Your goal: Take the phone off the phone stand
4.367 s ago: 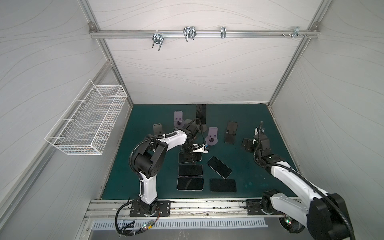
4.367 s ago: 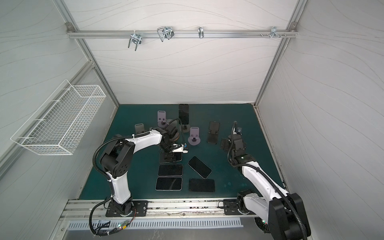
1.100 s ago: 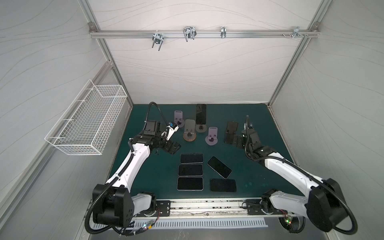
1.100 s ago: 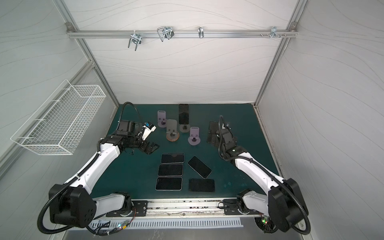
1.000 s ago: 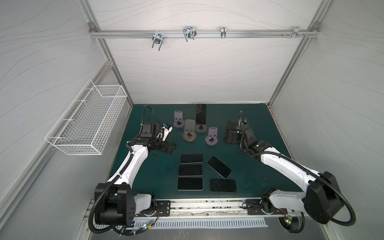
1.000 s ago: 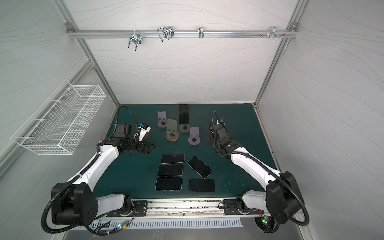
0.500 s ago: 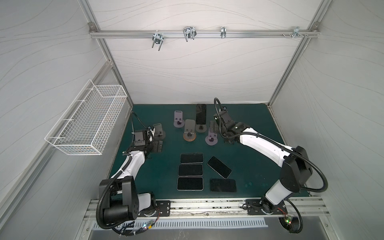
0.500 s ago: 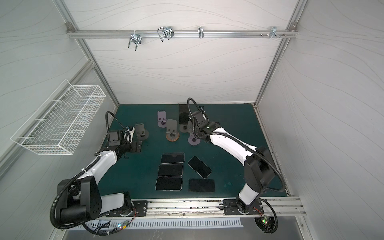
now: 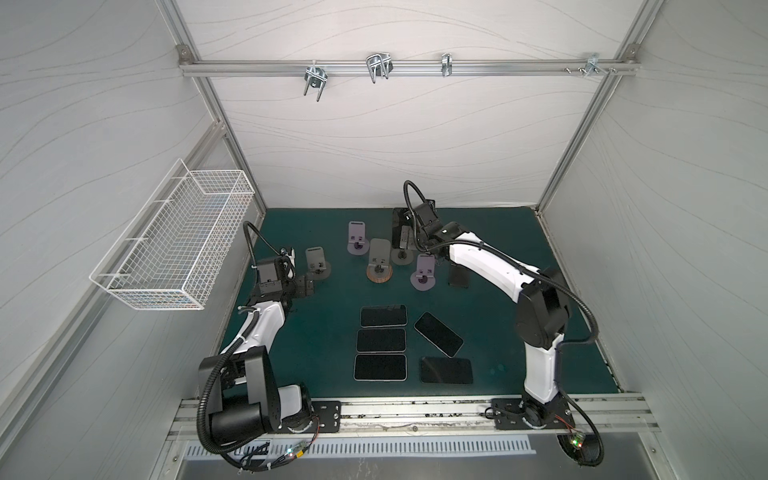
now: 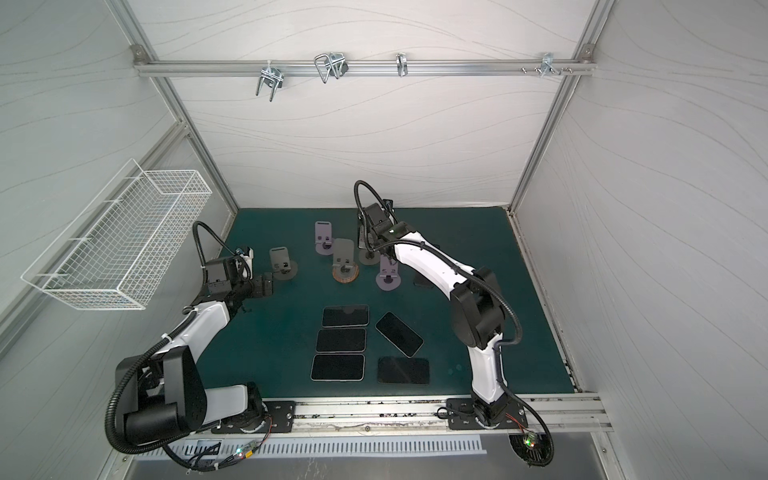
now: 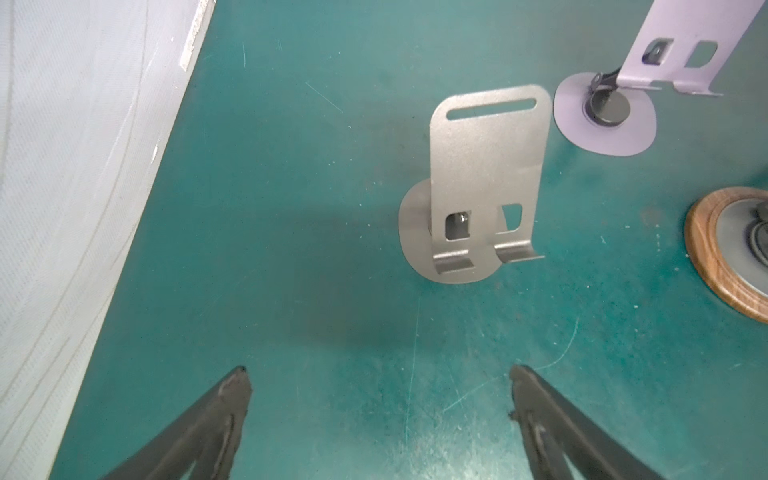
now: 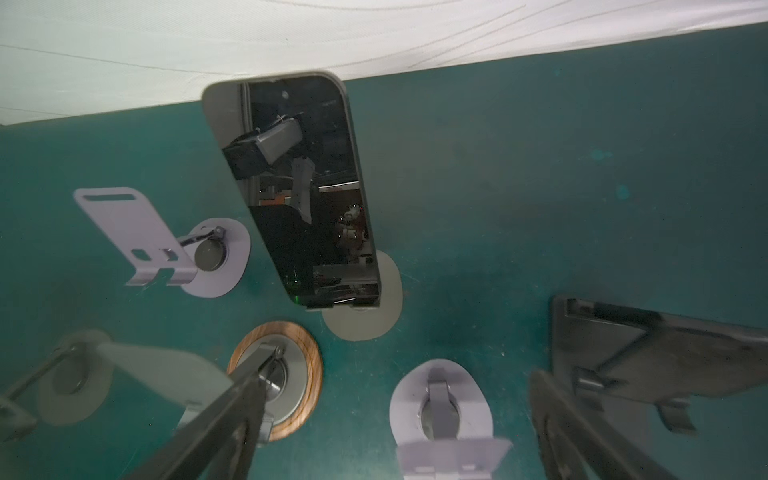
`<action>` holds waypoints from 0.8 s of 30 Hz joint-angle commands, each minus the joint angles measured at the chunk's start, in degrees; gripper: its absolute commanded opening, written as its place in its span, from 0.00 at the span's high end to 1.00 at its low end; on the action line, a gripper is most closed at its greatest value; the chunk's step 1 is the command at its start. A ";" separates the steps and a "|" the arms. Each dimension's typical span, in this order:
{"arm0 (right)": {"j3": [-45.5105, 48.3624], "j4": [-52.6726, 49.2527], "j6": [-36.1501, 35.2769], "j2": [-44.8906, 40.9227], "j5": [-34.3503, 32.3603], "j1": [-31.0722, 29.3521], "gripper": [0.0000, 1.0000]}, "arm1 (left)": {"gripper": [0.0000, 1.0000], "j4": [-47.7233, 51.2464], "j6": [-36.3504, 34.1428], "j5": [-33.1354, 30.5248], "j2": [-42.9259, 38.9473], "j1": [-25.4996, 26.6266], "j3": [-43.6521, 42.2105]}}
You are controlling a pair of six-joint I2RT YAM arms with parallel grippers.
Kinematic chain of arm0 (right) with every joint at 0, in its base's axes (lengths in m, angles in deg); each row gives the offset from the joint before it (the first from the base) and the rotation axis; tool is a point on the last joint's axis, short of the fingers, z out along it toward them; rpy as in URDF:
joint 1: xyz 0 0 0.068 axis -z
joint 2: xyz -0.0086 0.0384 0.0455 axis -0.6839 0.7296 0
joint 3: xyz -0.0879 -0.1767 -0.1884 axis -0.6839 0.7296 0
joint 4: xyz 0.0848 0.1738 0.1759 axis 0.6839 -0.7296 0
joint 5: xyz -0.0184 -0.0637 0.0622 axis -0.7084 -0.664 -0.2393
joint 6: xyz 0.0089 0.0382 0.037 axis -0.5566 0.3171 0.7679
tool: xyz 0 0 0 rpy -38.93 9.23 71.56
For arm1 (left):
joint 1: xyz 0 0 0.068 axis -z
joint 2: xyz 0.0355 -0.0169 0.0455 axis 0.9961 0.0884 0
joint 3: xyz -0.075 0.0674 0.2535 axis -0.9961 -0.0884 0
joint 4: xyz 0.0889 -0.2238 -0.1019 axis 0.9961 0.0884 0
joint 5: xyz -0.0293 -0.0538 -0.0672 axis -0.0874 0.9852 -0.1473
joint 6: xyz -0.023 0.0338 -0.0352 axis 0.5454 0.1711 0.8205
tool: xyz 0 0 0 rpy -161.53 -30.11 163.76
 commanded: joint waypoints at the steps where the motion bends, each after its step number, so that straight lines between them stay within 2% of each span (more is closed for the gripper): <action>1: -6.60 -3.87 1.96 4.90 -1.66 -0.35 0.01 | 0.02 -2.70 0.04 1.22 -0.62 -0.25 0.05; 7: -13.91 -5.27 1.72 10.69 -1.28 -0.54 0.01 | 0.02 -3.27 -0.48 2.27 -1.60 -0.19 -0.82; 24: -22.58 -2.68 1.40 18.97 -1.23 -0.46 0.01 | 0.02 -2.92 -1.06 3.41 -1.59 -0.22 -0.76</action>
